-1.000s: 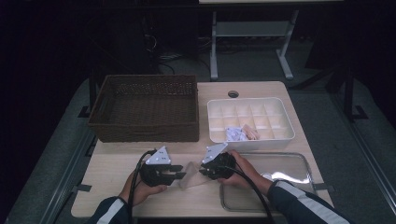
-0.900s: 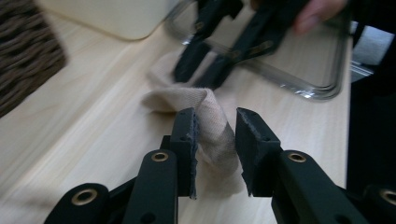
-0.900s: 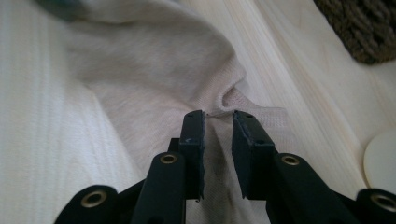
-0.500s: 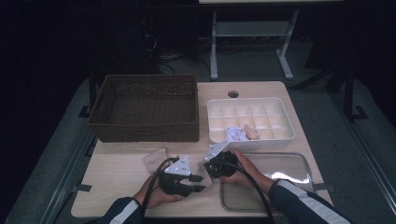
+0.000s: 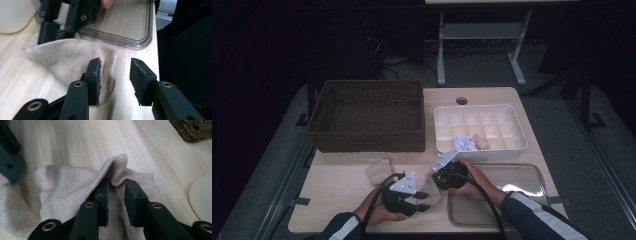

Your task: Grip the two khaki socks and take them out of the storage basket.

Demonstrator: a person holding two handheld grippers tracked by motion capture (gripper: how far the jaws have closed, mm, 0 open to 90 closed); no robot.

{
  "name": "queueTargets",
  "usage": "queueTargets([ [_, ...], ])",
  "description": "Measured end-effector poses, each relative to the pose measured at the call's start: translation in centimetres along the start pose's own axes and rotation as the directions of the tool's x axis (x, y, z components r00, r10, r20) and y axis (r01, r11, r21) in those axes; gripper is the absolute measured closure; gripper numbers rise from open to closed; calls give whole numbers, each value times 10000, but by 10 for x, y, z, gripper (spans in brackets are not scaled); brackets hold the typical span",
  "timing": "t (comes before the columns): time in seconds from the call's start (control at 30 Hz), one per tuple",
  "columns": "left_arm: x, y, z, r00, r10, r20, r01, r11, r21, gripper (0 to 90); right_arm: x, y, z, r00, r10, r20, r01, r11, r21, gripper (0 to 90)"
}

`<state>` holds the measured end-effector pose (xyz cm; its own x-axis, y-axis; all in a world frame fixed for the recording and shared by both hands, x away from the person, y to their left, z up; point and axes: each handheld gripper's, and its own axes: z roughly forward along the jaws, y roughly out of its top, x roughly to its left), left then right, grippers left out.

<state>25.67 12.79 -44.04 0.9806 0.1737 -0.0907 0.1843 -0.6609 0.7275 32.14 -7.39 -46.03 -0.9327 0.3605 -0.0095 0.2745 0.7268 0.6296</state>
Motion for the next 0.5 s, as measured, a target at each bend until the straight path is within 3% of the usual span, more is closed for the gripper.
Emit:
queueTargets([
  [0.17,-1,-1,15,9997,159,199,-169,9985,516,648,0,0,0,10000,-3,8,3,10000,7,723],
  [0.27,-2,-4,19,9996,275,13,-275,9948,983,728,0,0,0,10000,-1,-6,1,10000,20,723],
  [0.37,-1,-6,18,9995,309,-78,-300,9946,992,835,0,0,0,10000,-18,-22,18,10000,35,723],
  [0.5,1,-6,11,9991,271,-317,-248,9970,730,880,-1,-1,-1,9999,-138,-12,138,9999,28,723],
])
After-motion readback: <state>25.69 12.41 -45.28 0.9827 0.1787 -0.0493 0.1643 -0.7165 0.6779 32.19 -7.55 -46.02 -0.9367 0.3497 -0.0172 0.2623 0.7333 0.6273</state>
